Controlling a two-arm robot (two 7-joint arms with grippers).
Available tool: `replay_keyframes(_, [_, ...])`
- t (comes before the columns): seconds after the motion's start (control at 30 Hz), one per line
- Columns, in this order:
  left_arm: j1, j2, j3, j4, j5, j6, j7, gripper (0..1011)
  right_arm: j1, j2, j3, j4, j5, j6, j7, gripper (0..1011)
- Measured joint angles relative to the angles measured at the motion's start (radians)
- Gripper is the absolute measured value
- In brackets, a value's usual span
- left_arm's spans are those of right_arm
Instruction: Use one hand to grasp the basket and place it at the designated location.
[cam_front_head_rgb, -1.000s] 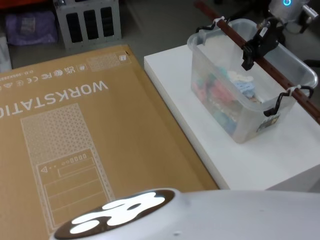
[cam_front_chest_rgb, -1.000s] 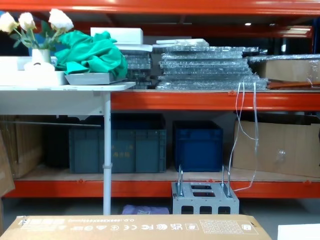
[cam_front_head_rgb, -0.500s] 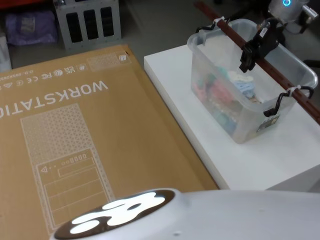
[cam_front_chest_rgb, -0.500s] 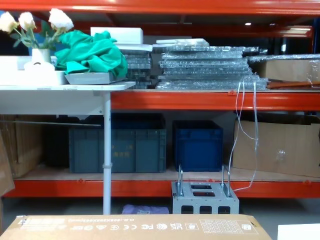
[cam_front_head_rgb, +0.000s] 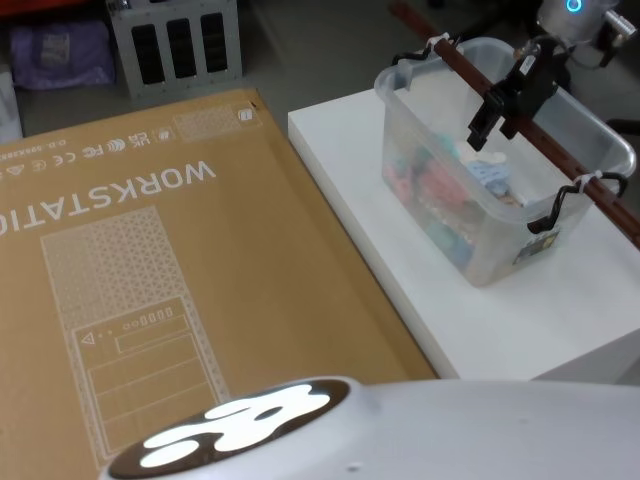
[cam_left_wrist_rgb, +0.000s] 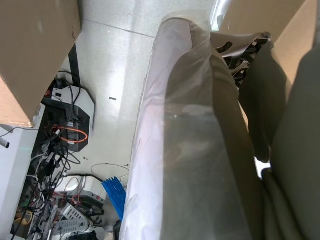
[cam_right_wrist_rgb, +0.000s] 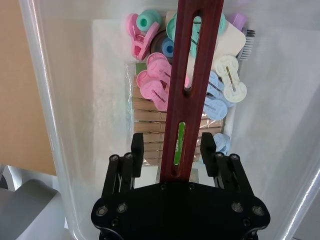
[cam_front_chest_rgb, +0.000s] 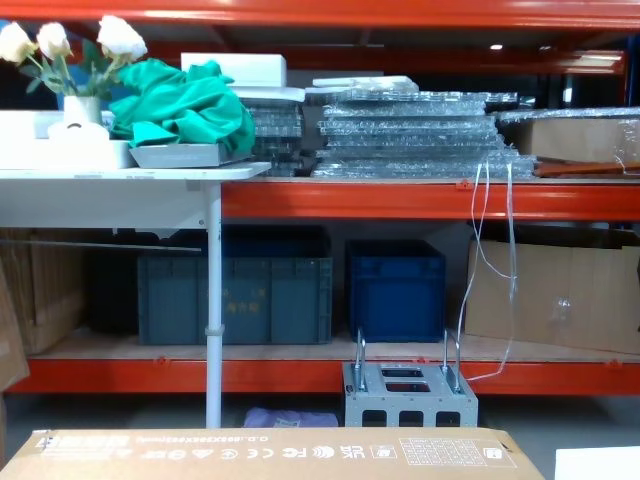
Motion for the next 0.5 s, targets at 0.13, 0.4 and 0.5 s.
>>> replay_keyframes(0.13, [0.000,0.000,0.000,0.000,0.000,0.000,0.000,0,0.000,0.000,0.000,0.000,0.000,0.000,0.000,764])
replay_keyframes(0.4, [0.000,0.000,0.000,0.000,0.000,0.000,0.000,0,-0.002,-0.001,0.002,-0.006,-0.006,0.004,0.002,1001])
replay_keyframes(0.5, [0.000,0.000,0.000,0.000,0.000,0.000,0.000,0,-0.004,-0.002,0.005,-0.012,-0.017,0.008,0.005,1000])
